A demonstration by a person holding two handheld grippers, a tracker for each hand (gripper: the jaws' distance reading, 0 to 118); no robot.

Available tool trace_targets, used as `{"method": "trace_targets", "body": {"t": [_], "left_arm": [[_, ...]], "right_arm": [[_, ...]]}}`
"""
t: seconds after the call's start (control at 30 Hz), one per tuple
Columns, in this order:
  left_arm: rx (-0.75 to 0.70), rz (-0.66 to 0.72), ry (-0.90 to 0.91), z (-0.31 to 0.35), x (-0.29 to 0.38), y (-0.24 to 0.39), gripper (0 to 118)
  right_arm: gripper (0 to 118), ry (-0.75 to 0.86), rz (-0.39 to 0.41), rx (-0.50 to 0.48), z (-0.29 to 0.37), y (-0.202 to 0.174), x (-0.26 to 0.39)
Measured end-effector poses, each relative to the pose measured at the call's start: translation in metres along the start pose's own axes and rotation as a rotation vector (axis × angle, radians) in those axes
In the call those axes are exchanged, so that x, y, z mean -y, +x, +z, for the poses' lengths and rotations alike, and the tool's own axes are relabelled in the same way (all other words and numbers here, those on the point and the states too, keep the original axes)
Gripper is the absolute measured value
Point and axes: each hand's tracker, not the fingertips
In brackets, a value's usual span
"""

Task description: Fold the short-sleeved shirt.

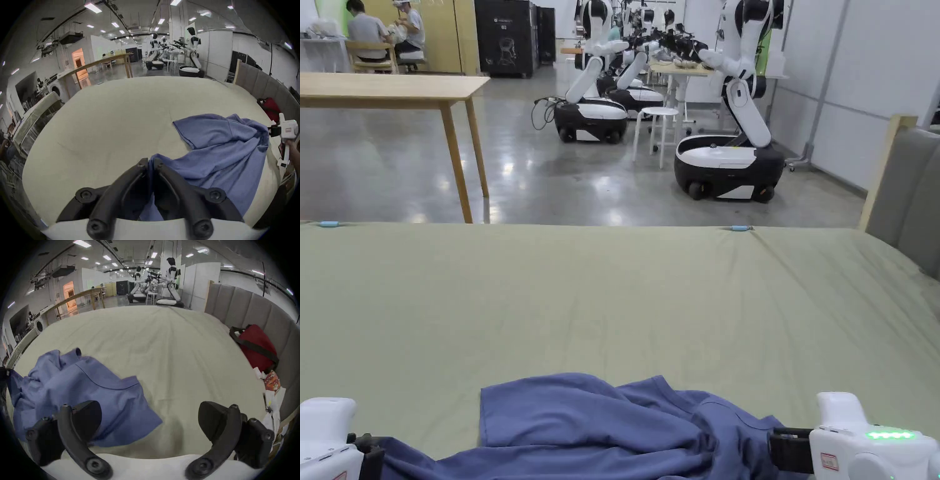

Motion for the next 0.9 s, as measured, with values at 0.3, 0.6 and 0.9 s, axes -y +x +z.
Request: {"method": "trace_targets", "body": {"t": [0.3, 0.6, 0.9], "left_arm": [[-0.022, -0.013, -0.020, -0.006, 0.002, 0.002, 4], [-0.059, -0.038, 0.096, 0.040, -0.035, -0.011, 3], [-0.116, -0.072, 0.284, 0.103, -0.128, -0.021, 3]], "right_arm": [[9, -0.079, -0.010, -0.056, 0.013, -0.009, 0.009], [7, 0.148, -0.108, -0.106, 0.114, 0.022, -0.040], [7, 0.397, -0.063, -0.107, 0.222, 0.020, -0.144]]}}
